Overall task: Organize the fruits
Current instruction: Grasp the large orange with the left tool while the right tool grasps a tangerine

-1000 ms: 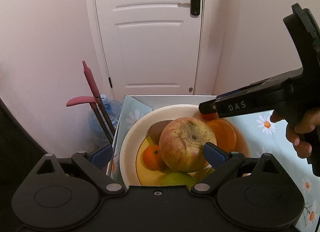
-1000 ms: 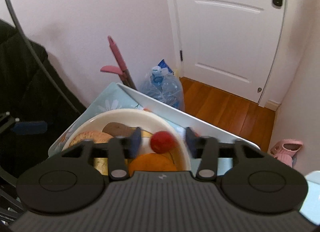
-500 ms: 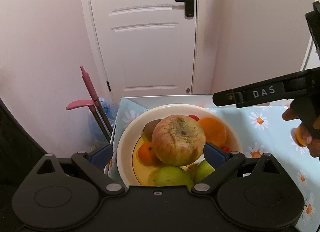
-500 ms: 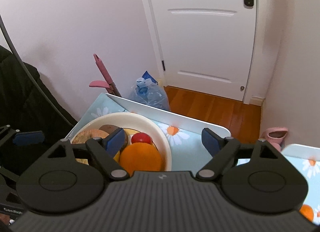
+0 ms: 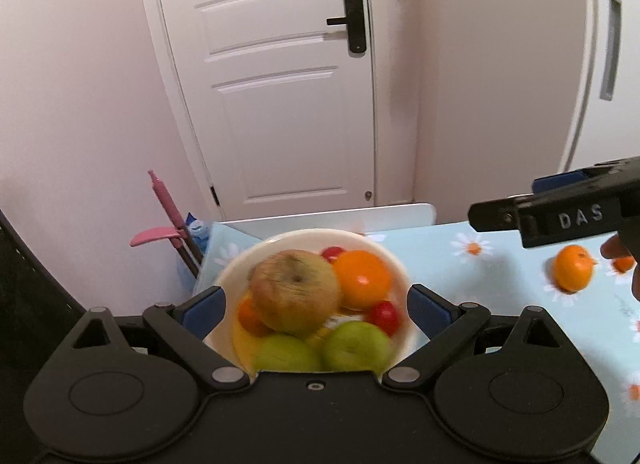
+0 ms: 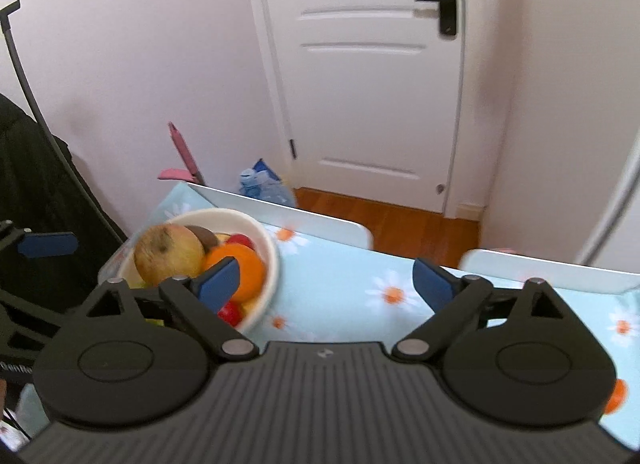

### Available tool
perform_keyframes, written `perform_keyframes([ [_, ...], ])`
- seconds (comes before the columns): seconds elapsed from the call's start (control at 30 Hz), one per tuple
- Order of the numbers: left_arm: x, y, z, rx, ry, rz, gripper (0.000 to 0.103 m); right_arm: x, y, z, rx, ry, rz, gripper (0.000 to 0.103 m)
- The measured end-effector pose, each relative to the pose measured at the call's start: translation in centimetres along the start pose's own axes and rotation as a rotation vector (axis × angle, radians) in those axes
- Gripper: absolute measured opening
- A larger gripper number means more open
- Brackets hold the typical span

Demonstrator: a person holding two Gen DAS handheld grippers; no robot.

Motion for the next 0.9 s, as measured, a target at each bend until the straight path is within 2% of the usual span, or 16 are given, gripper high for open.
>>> perform_keyframes([
  [0.47,-0.6,-3.8,11.7,0.055,0.037,0.029,0.102,3.0,-11.4,10.6,0.127,-0.035,0.013,0.103],
  [0.67,0.0,-3.7,16.3,0.11,0.044,0.019,0.102,5.0,-14.0,15.3,0.17,-0.032,0.0,0.103],
  [0.9,0.9,-1.3,21.1,0.15,0.093,0.026,0.102,7.8,-13.8,19.8,0.176,-0.042,-0.023,0.103],
])
Point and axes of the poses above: each gripper's, at about its wrist camera, not at the fingertips, and y roughly the way its jaws point, z to its right, x to its underside, the point moved 2 cm from there along y, roughly the way its jaws point, and after that the axes turned 15 degrees about z, right-handed, at the moved point
